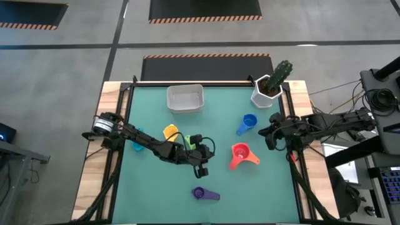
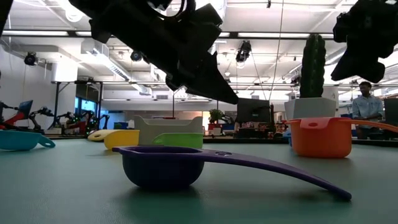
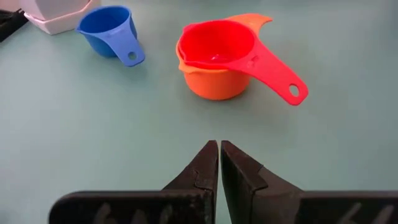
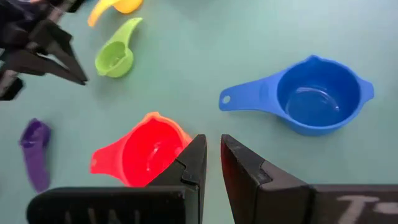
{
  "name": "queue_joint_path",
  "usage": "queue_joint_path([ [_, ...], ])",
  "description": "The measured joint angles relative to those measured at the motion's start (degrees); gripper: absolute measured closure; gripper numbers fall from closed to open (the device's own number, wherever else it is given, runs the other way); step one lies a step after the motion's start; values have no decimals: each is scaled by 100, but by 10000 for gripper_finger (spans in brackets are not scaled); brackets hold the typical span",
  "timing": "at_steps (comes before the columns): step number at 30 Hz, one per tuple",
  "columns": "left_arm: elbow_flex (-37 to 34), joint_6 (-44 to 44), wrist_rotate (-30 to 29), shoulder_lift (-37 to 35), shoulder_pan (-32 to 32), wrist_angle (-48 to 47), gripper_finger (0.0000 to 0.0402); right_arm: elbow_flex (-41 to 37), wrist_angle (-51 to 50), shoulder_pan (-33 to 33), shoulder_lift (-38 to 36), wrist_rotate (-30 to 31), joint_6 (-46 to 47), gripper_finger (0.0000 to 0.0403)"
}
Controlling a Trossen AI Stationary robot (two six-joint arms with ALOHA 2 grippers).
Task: Nest measuring cups in basket
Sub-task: Stack the red measuring cup on top of the orange measuring cup
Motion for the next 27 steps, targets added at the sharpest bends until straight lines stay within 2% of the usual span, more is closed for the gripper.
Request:
queue_joint_path([
  [4,2,-38,59,200,0,391,402,-18,-9,4,185,20,-6,365],
  [12,31,-38,573,668,24,1127,401,-219,-267,15,501,-374,164,365],
  [20,370,21,752,943,48,1179,401,-428,-224,22,825,-577,237,365],
  [27,821,75,952,1387,92,1141,401,-583,-130,274,1189,-716,441,365],
])
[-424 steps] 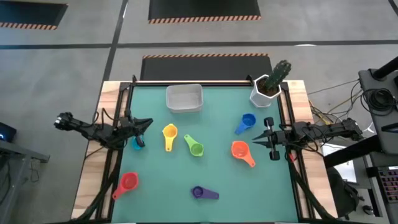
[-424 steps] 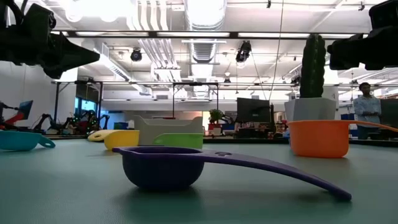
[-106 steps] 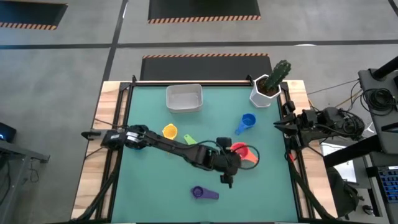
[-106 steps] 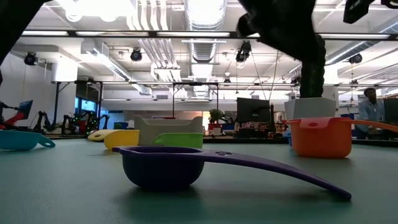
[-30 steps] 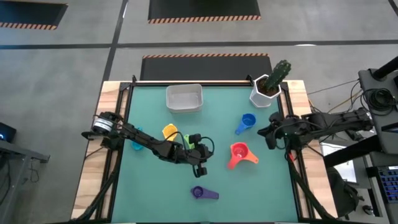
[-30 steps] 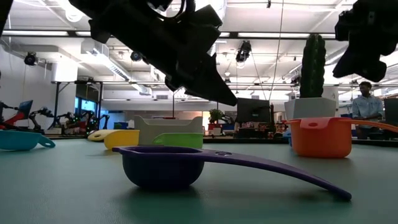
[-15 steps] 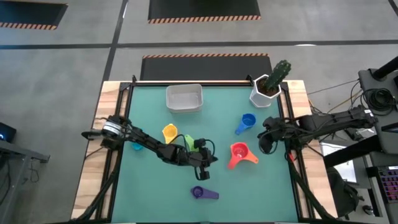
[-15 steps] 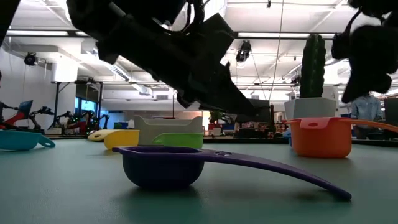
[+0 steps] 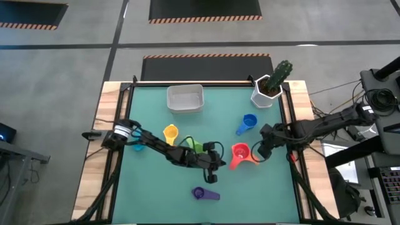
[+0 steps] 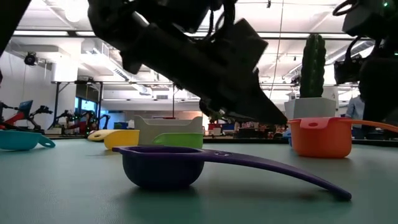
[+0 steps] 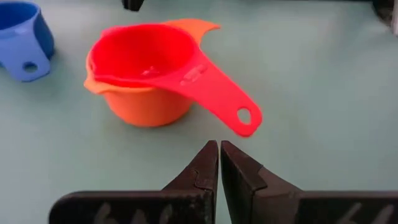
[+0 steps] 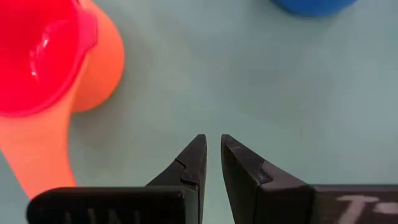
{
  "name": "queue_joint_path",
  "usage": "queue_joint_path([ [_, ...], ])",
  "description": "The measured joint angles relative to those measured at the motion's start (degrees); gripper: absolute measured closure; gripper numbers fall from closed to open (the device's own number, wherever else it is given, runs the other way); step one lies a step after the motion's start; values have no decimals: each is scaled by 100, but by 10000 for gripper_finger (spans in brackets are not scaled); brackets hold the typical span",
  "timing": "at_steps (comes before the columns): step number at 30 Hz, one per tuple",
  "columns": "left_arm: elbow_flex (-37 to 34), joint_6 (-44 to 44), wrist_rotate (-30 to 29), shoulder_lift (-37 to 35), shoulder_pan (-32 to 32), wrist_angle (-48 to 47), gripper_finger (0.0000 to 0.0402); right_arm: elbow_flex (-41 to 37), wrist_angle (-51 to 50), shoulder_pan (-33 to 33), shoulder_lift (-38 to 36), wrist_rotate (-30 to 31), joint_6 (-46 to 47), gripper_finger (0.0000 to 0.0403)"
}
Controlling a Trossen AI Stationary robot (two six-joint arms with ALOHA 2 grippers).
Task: Nest measuring cups in basket
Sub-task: Stack the red measuring cup on top of the orange measuring cup
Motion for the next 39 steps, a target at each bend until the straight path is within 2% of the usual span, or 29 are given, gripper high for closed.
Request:
queue_joint_path([
  [10,169,-141,191,155,47,31,402,-38,660,419,439,8,106,365],
  [22,167,-176,200,155,55,36,402,-38,1434,485,866,-34,66,365],
  [30,160,-178,200,157,63,41,402,-38,1974,519,1112,-331,55,365],
  [39,154,-221,263,349,70,569,402,-32,2587,853,1394,-337,297,365],
])
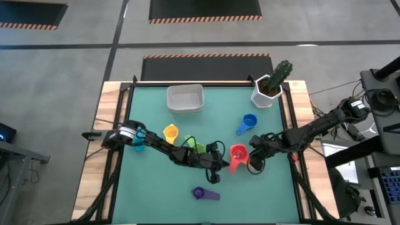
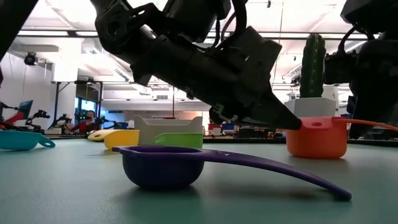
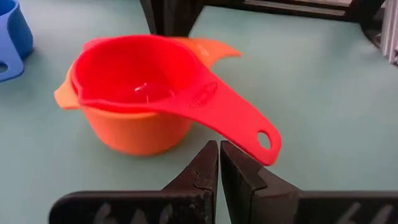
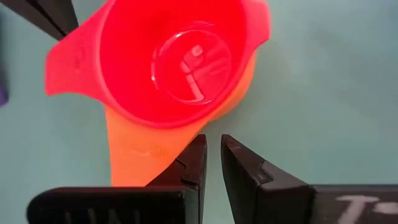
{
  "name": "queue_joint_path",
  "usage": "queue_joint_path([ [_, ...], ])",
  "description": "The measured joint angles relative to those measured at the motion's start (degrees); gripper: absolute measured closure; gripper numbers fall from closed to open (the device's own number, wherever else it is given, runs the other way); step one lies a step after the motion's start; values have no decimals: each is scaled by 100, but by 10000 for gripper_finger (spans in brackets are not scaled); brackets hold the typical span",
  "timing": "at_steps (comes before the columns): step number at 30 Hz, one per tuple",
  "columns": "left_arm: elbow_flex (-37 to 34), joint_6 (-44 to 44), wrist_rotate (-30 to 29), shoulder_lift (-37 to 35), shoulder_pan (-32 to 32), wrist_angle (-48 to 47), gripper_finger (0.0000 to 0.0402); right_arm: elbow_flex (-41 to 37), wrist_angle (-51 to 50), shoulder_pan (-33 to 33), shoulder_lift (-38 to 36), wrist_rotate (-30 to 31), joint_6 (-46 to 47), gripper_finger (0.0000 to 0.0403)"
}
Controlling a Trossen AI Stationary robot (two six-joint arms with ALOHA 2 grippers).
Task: Nest measuring cups in basket
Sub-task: Stack the red measuring cup on top of the orange measuring cup
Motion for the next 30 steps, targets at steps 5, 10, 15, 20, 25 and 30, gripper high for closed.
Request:
queue_joint_path([
  [5,146,-60,34,131,0,70,402,48,381,165,272,2,56,365],
  [10,510,-70,186,347,-2,-129,402,300,500,279,671,20,52,365],
  [15,780,-85,185,436,-5,-354,402,614,533,345,1119,20,3,365],
  [20,855,-87,185,436,-9,-526,402,918,502,355,1495,21,-139,365],
  [25,855,-91,184,436,-9,-527,402,1109,429,355,1676,24,-246,365],
  [30,855,-91,184,436,-13,-623,402,1113,273,353,1623,24,-224,365],
])
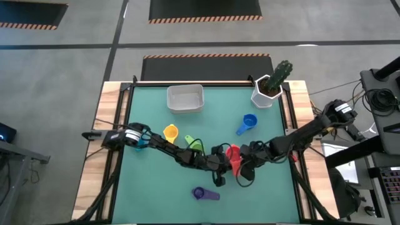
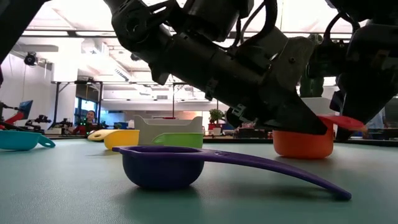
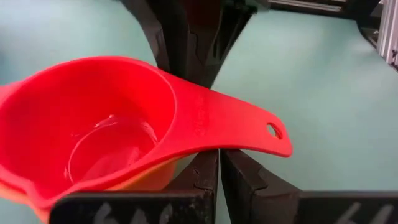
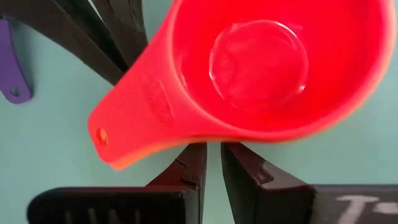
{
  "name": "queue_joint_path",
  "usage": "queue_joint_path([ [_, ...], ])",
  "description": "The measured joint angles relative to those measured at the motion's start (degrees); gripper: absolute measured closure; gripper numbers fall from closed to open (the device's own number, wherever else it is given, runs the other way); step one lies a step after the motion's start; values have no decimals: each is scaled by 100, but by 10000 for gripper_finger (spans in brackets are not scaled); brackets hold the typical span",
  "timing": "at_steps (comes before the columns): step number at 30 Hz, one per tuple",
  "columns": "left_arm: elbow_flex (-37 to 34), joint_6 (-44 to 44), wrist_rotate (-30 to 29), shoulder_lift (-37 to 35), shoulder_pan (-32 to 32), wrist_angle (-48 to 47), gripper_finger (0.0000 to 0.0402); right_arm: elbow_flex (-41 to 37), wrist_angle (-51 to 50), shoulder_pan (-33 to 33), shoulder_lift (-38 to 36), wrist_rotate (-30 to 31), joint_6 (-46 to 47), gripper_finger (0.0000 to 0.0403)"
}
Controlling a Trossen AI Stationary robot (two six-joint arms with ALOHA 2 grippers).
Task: Nest measuring cups in basket
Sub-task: Stack the red measuring cup on top of the orange measuring cup
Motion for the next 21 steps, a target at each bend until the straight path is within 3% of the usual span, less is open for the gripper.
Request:
queue_joint_path([
  [12,-39,205,-6,-432,-15,-1244,402,-7,-1020,0,-701,119,81,365],
  [21,-63,498,396,-497,-83,-1151,402,-16,-1214,0,-1408,546,14,365],
])
